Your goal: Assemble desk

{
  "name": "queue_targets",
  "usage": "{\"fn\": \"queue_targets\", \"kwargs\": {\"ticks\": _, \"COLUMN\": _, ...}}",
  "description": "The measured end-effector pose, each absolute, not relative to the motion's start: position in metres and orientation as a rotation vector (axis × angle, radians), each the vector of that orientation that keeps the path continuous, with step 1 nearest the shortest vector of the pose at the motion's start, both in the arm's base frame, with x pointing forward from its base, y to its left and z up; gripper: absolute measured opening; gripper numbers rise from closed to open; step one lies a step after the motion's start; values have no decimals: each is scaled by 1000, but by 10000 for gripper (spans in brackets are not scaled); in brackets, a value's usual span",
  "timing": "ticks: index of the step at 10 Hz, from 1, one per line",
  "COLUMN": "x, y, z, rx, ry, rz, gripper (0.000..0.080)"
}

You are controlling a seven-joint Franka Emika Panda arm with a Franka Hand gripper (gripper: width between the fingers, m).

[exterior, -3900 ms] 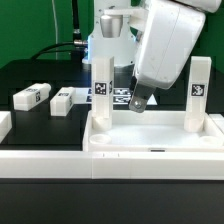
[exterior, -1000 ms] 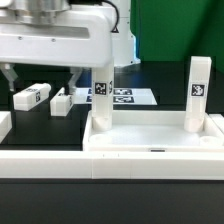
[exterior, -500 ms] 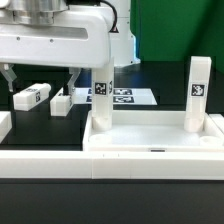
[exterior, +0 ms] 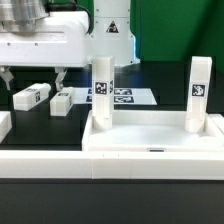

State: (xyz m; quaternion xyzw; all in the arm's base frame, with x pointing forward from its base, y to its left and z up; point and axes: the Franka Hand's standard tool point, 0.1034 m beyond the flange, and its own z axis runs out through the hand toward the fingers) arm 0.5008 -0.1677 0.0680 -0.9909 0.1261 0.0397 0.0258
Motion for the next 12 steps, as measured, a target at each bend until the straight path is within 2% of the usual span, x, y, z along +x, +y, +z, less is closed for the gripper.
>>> {"fn": "queue_targets", "kwargs": {"ticks": 3, "x": 499, "y": -166, "z": 67, "rx": -3053, "ry": 382, "rz": 159, "gripper": 649}}
{"fn": "queue_targets", "kwargs": {"ticks": 10, "x": 475, "y": -154, "z": 61, "rx": -2798, "ry": 339, "rz": 777, "gripper": 649}}
{"fn": "queue_targets", "kwargs": {"ticks": 12, "x": 475, "y": -162, "z": 54, "rx": -2783, "ry": 318, "rz": 810, "gripper": 649}}
